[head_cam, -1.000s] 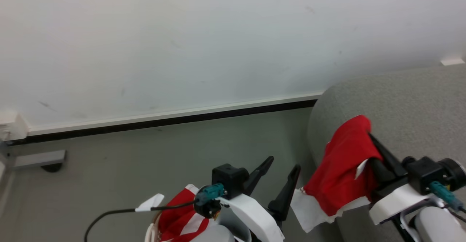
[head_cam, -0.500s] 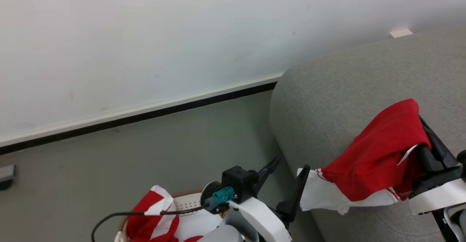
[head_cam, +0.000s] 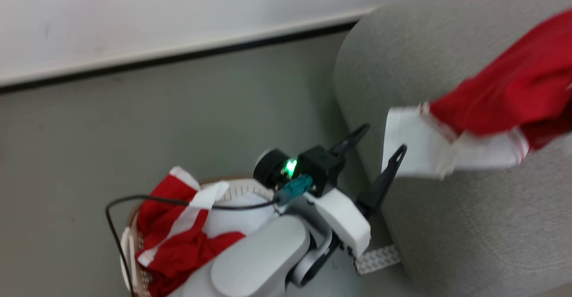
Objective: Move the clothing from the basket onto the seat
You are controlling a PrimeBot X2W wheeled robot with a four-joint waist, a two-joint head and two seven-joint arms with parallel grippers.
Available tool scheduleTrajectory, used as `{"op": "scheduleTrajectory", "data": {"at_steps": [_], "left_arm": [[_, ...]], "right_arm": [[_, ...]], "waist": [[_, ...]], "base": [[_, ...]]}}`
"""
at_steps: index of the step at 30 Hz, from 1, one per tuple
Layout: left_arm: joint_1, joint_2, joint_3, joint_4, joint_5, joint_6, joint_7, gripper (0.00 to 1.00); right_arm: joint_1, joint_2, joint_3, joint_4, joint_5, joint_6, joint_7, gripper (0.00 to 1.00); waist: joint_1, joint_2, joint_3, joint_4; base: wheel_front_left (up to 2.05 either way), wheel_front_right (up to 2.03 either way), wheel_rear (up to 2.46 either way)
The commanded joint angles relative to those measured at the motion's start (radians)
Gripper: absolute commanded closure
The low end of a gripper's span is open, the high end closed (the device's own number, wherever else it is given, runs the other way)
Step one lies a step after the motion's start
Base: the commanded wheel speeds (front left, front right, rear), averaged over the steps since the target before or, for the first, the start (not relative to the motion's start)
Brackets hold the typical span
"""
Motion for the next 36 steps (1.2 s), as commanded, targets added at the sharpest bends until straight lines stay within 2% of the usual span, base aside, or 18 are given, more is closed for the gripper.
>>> {"op": "scheduleTrajectory", "data": {"at_steps": [1, 8, 9, 14, 17, 22, 23, 24, 25, 26, 32, 36], "left_arm": [[-0.061, 0.013, 0.002, 0.001, 0.028, -0.001, 0.015, 0.0], [-0.201, 0.01, 0.009, -0.009, 0.082, 0.004, 0.027, 0.0], [-0.201, 0.01, 0.009, -0.009, 0.082, 0.004, 0.027, 0.0], [-0.248, 0.001, 0.014, -0.019, 0.098, 0.013, 0.01, 0.0], [-0.261, -0.003, 0.013, -0.022, 0.102, 0.018, 0.0, 0.0], [-0.262, -0.006, 0.004, 0.0, 0.098, 0.02, -0.016, 0.0], [-0.257, -0.004, 0.004, 0.011, 0.095, 0.017, -0.017, 0.0], [-0.254, -0.004, 0.003, 0.021, 0.092, 0.014, -0.021, 0.0], [-0.249, -0.004, 0.002, 0.031, 0.089, 0.011, -0.025, 0.0], [-0.243, -0.002, 0.003, 0.041, 0.084, 0.008, -0.028, 0.0], [-0.189, 0.019, 0.019, 0.087, 0.059, -0.009, -0.051, 0.0], [-0.117, 0.052, 0.043, 0.095, 0.032, -0.007, -0.06, 0.0]], "right_arm": [[-0.118, -0.028, -0.026, 0.037, 0.019, -0.002, 0.013, 1.0], [-0.465, -0.174, -0.187, 0.238, 0.027, -0.002, 0.054, 1.0], [-0.465, -0.174, -0.187, 0.238, 0.027, -0.002, 0.054, 1.0], [-0.604, -0.251, -0.277, 0.448, -0.005, -0.002, 0.054, 1.0], [-0.627, -0.263, -0.313, 0.583, -0.046, -0.002, 0.025, 1.0], [-0.578, -0.224, -0.347, 0.798, -0.097, -0.002, -0.008, 1.0], [-0.575, -0.215, -0.353, 0.832, -0.106, -0.002, -0.012, 0.83], [-0.562, -0.211, -0.356, 0.859, -0.116, -0.002, -0.018, 0.57], [-0.555, -0.198, -0.35, 0.879, -0.122, -0.002, -0.024, 0.13], [-0.546, -0.184, -0.343, 0.89, -0.125, -0.002, -0.028, 0.0], [-0.441, -0.117, -0.295, 0.85, -0.142, -0.002, -0.048, 0.0], [-0.327, -0.052, -0.245, 0.7, -0.132, -0.002, -0.049, 0.0]], "waist": [[-0.0002, -0.0001, 0.167, 0.059], [-0.0002, -0.0001, 0.357, 0.132], [-0.0002, -0.0001, 0.357, 0.132], [-0.0002, -0.0001, 0.428, 0.173], [-0.0002, -0.0001, 0.454, 0.193], [-0.0002, -0.0001, 0.469, 0.206], [-0.0002, -0.0001, 0.463, 0.204], [-0.0002, -0.0001, 0.456, 0.2], [-0.0002, -0.0001, 0.446, 0.197], [-0.0002, -0.0001, 0.434, 0.193], [-0.0002, -0.0001, 0.313, 0.166], [-0.0002, -0.0001, 0.206, 0.146]], "base": [[0.0, 0.0, 0.0], [0.0, 0.0, 0.0], [0.0, 0.0, 0.0], [0.0, 0.0, 0.0], [0.0, 0.0, 0.0], [0.0, 0.0, 0.0], [0.0, 0.0, 0.0], [0.0, 0.0, 0.0], [0.0, 0.0, 0.0], [0.0, 0.0, 0.0], [0.0, 0.0, 0.0], [0.0, 0.0, 0.0]]}}
